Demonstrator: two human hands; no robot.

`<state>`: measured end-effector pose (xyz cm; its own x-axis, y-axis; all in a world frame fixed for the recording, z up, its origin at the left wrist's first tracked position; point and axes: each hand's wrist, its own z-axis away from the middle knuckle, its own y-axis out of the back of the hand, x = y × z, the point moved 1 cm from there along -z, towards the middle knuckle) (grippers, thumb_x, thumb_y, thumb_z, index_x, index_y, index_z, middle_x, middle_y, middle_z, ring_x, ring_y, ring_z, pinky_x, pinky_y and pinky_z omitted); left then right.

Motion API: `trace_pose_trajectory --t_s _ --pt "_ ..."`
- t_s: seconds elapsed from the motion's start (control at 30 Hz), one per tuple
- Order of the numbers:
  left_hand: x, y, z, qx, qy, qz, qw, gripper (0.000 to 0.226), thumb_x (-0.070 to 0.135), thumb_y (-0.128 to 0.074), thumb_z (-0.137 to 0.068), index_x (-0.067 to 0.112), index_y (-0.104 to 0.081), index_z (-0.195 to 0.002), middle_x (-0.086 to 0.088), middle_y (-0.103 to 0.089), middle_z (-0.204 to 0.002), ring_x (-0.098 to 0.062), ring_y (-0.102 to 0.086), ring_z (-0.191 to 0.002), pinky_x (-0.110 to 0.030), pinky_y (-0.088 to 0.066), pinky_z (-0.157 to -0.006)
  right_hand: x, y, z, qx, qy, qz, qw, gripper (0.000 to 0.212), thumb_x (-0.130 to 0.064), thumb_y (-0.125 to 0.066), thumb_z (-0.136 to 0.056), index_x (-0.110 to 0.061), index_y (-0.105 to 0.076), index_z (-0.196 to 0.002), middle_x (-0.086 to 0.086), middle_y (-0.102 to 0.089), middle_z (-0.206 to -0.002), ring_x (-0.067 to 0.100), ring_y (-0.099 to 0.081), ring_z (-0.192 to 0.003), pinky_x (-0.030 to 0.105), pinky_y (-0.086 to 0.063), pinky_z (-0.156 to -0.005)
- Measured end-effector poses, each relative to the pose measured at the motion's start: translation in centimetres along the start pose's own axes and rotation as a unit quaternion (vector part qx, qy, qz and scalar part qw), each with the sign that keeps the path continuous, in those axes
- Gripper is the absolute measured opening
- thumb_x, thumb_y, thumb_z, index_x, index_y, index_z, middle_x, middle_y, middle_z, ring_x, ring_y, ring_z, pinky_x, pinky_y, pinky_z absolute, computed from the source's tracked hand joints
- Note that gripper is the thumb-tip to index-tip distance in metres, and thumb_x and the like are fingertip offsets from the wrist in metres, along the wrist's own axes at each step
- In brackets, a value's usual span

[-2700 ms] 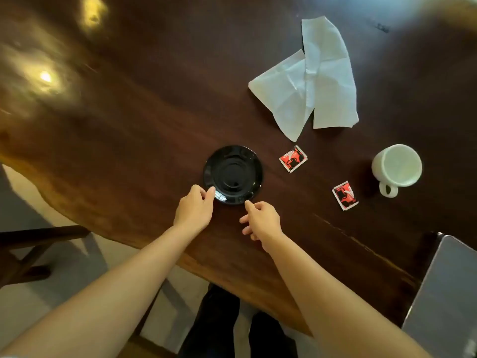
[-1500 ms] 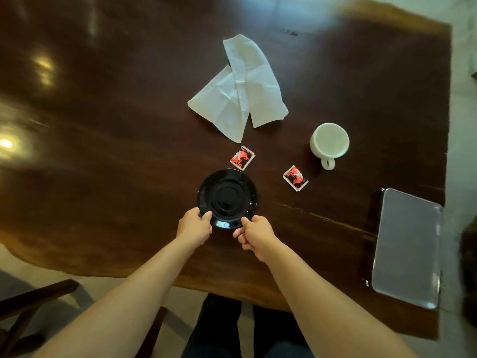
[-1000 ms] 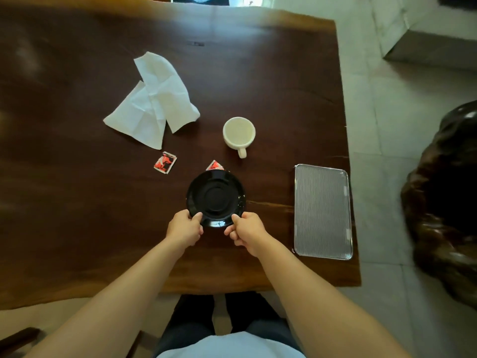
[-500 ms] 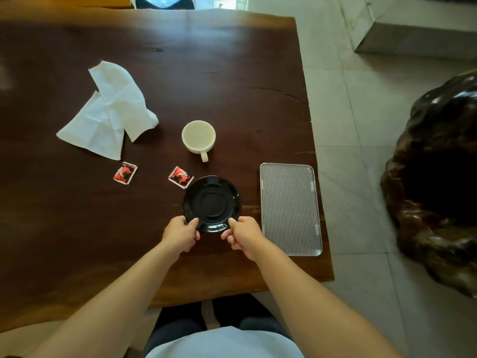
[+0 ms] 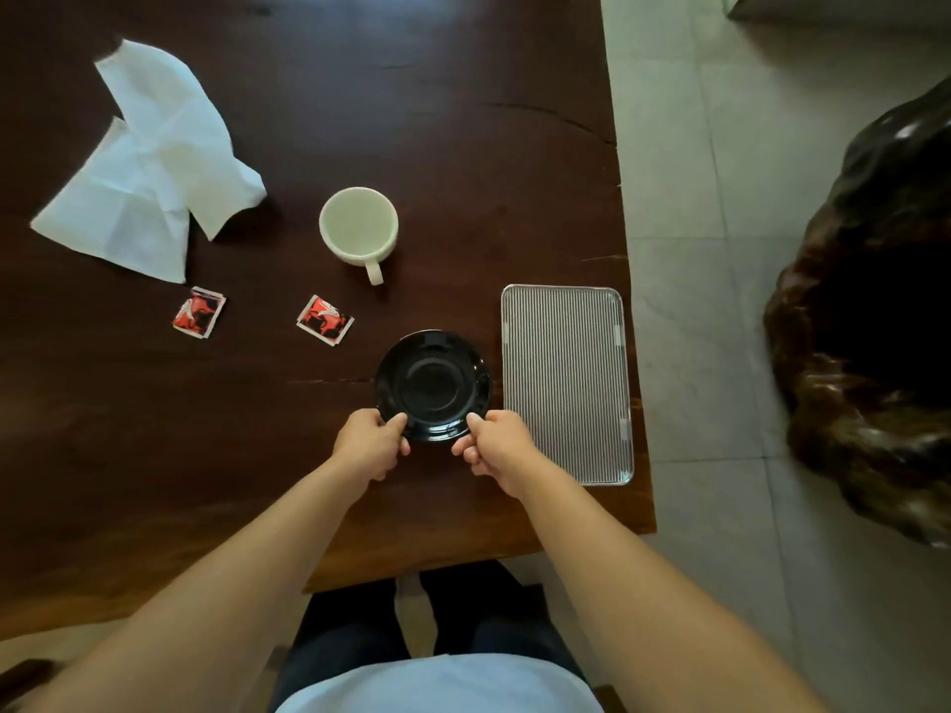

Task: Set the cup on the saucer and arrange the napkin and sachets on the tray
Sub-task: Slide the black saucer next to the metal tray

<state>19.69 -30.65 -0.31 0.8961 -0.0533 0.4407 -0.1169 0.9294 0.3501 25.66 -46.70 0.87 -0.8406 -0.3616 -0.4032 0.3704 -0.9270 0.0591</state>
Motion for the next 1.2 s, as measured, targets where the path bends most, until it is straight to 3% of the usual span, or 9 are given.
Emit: trace_pose_trajectory --t_s 0.3,0.53,0.77,0.93,1.2 --pt "0.3 -1.5 -0.9 -0.013 0.025 0.038 0.999 0.027 0.030 -0.049 -0.104 0.012 -0.053 -0.085 -0.006 -0.061 -0.069 -0.014 -0.039 -0.044 -0.025 -0.030 -0.042 -0.1 0.9 -0.9 -0.003 -0.002 -0.010 1.000 0.031 -0.017 -0.039 -0.108 0.003 -0.045 -0.131 0.011 -0.062 -0.069 0.008 -0.042 -0.044 0.020 -0.031 -0.041" --pt "-0.1 -2.3 -1.5 -0.009 0.033 0.035 0.999 0.025 0.030 -0.049 -0.104 0.009 -0.058 -0.095 -0.007 -0.064 -0.071 -0.015 -0.040 -0.045 -0.025 -0.031 -0.044 0.1 1.2 -1.3 0.020 -0.001 -0.014 1.000 0.039 -0.019 -0.044 -0.107 0.000 -0.041 -0.140 0.011 -0.067 -0.072 0.008 -0.046 -0.044 0.018 -0.035 -0.039" --pt "-0.6 -2.8 -2.4 -0.006 0.036 0.045 0.998 0.022 0.029 -0.048 -0.104 0.011 -0.058 -0.098 -0.007 -0.064 -0.071 -0.015 -0.042 -0.046 -0.026 -0.032 -0.044 0.1 1.0 -1.8 0.080 -0.012 -0.026 0.996 0.023 -0.021 -0.059 -0.100 0.000 -0.058 -0.110 0.009 -0.075 -0.075 0.009 -0.065 -0.051 0.019 -0.048 -0.045" --pt "-0.9 -3.6 -2.6 0.009 0.035 0.046 0.998 0.022 0.029 -0.049 -0.104 0.011 -0.058 -0.096 -0.007 -0.065 -0.070 -0.016 -0.046 -0.048 -0.027 -0.035 -0.044 0.0 0.7 -2.2 0.130 -0.022 -0.024 0.991 0.022 -0.022 -0.060 -0.100 -0.005 -0.055 -0.086 0.008 -0.072 -0.070 0.015 -0.072 -0.060 0.023 -0.054 -0.049" --pt "-0.9 -3.8 -2.6 0.021 0.030 0.032 0.999 0.020 0.029 -0.049 -0.104 0.013 -0.058 -0.096 -0.007 -0.067 -0.072 -0.017 -0.049 -0.052 -0.028 -0.038 -0.046 -0.1 0.0 -1.9 0.169 -0.017 0.000 0.986 0.028 -0.018 -0.058 -0.101 -0.005 -0.051 -0.077 0.007 -0.066 -0.061 0.016 -0.068 -0.052 0.023 -0.051 -0.041"
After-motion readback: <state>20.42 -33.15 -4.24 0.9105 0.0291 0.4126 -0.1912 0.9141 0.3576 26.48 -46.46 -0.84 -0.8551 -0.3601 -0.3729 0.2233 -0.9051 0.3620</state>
